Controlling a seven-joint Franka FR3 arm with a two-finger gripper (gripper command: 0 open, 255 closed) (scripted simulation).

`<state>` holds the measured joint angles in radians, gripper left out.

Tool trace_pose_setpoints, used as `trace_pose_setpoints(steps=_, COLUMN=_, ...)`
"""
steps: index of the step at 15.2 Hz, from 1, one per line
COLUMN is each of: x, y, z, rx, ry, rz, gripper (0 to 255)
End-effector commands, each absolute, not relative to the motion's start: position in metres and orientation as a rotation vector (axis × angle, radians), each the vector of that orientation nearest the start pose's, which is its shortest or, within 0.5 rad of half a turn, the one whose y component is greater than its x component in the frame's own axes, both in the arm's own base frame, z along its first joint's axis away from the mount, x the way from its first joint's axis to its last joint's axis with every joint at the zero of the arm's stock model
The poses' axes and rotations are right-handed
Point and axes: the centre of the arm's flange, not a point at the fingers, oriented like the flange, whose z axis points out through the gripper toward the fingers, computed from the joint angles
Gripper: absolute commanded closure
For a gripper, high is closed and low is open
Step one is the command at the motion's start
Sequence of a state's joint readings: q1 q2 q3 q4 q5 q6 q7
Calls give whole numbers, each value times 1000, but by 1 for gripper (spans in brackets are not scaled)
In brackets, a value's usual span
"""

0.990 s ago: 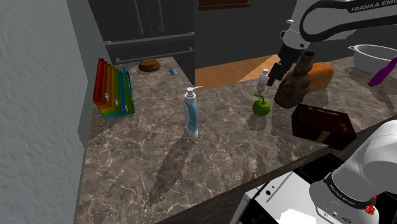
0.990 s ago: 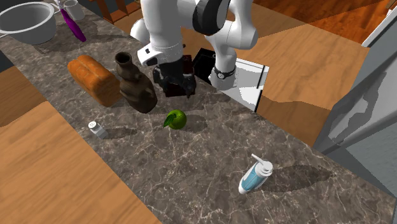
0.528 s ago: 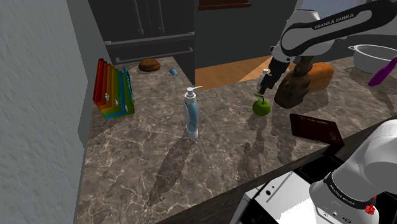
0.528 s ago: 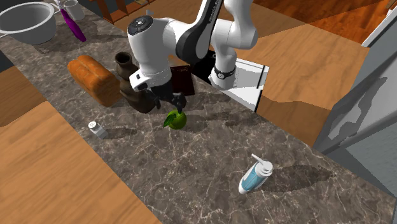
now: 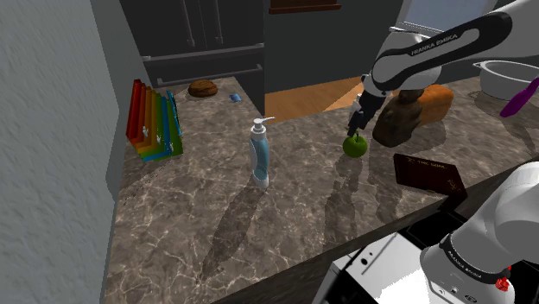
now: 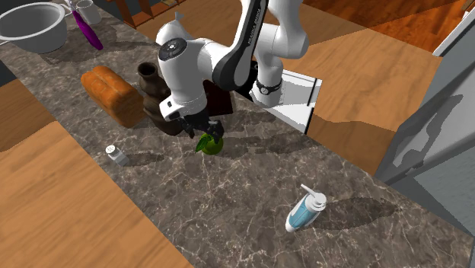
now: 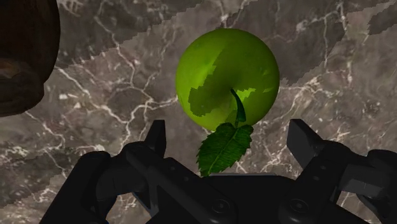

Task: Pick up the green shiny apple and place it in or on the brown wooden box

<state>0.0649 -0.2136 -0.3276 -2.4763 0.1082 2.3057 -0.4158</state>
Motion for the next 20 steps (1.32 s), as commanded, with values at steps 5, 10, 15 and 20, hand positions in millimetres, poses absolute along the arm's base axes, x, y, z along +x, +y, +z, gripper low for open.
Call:
trace_pose_setpoints(steps=5, x=440, y=-115, z=368, rx=-3005, ry=-132, rz=-117, gripper=0)
trace_pose_setpoints(steps=10, x=440, y=-115, z=368, rx=-3005, ry=-132, rz=-117, gripper=255)
trace_pose_setpoints(steps=15, x=440, y=-115, z=368, rx=-3005, ry=-132, rz=-117, gripper=255)
trace_pose_setpoints(steps=20, x=440, y=-115, z=389, rx=-3005, ry=-132, rz=-117, gripper=255)
